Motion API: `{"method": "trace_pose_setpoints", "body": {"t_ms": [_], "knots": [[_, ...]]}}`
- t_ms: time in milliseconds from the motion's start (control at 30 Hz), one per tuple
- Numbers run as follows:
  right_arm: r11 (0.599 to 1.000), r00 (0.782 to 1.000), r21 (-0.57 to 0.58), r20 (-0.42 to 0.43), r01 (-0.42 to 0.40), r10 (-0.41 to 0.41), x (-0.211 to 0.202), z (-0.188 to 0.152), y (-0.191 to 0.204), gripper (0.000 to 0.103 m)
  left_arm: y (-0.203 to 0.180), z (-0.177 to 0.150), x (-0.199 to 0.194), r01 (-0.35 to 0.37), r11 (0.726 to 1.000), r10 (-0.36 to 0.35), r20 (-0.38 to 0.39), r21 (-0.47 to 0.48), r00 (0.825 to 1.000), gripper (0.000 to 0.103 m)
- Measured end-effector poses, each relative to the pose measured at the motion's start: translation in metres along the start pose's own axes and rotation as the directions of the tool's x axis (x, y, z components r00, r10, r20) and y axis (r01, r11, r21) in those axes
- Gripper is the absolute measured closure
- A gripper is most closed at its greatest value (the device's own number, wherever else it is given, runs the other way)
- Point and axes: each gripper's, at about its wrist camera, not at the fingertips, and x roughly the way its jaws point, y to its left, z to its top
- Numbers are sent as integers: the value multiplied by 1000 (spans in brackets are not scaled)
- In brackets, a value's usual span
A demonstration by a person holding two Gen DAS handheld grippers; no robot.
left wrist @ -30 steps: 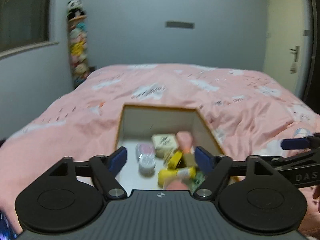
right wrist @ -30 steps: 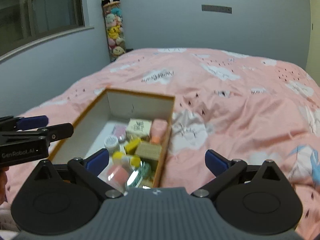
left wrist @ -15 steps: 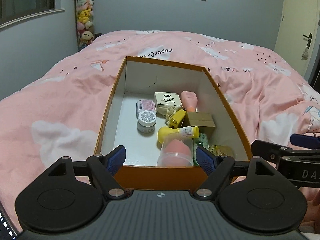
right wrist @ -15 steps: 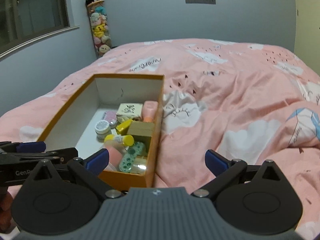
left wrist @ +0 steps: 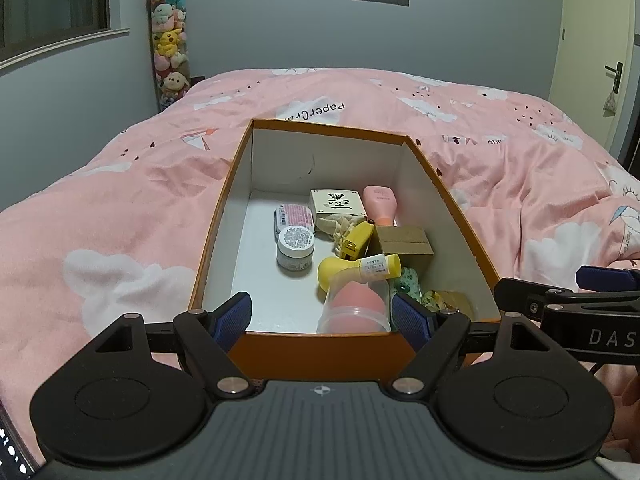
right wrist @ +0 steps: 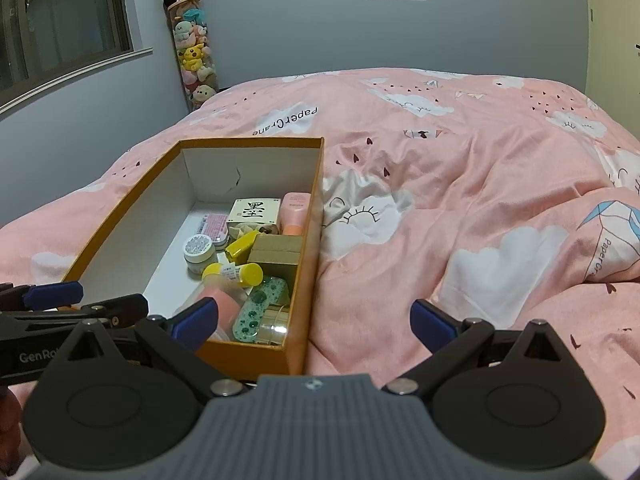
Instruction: Organize rigid objects
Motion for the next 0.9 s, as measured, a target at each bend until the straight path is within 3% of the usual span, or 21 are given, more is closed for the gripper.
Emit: {"method": "trace_pose_setpoints", "body": {"t_ms": [900], "knots": [[1000,1000,15,10,-2,2,-1,1,1,3,-2,1,-2,-9,1000,9,4,7,1000,10]]}}
